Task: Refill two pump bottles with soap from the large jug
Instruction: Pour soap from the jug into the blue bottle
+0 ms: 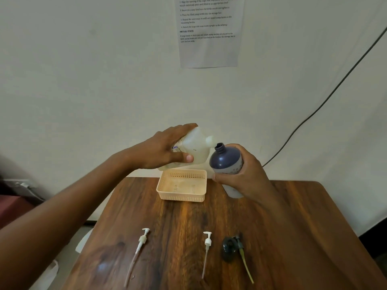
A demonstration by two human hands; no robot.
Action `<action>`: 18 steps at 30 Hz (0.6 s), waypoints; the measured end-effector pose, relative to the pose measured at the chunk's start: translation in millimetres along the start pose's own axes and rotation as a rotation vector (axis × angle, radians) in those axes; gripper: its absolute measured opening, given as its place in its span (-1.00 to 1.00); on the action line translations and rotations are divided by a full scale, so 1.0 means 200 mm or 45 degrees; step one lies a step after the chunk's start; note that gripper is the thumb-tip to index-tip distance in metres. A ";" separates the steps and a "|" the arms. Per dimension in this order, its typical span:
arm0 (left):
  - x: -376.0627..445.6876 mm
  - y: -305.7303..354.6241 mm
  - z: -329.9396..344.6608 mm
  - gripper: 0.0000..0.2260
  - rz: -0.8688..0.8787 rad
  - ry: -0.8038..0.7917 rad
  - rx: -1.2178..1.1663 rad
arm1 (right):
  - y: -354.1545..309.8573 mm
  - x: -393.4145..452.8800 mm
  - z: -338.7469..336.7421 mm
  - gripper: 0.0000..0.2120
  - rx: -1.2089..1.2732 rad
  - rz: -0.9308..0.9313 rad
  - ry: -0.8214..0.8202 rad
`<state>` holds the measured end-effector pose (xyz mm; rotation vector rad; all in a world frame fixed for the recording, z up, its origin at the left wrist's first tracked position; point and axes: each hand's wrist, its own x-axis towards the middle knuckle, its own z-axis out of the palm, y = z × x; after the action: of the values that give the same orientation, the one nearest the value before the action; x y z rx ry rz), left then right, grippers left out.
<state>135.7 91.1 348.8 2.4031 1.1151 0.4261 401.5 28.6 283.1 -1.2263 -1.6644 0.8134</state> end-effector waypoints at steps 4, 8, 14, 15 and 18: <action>0.02 0.02 -0.04 -0.17 0.020 -0.012 0.087 | -0.01 0.00 0.01 -0.41 0.006 0.007 0.032; 0.04 0.03 -0.07 -0.17 0.044 -0.026 0.166 | 0.00 0.00 0.01 -0.39 0.031 0.001 0.047; 0.06 0.07 -0.11 -0.17 0.068 -0.045 0.226 | 0.00 0.01 0.00 -0.38 0.044 -0.015 0.063; 0.06 0.07 -0.11 -0.17 0.070 -0.046 0.237 | 0.00 0.01 -0.01 -0.38 0.045 -0.015 0.067; 0.07 0.09 -0.13 -0.19 0.074 -0.051 0.264 | 0.00 0.01 -0.01 -0.38 0.040 -0.017 0.075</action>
<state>145.0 97.8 381.3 2.6165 1.1227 0.2915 403.4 29.6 284.1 -1.2049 -1.6055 0.7851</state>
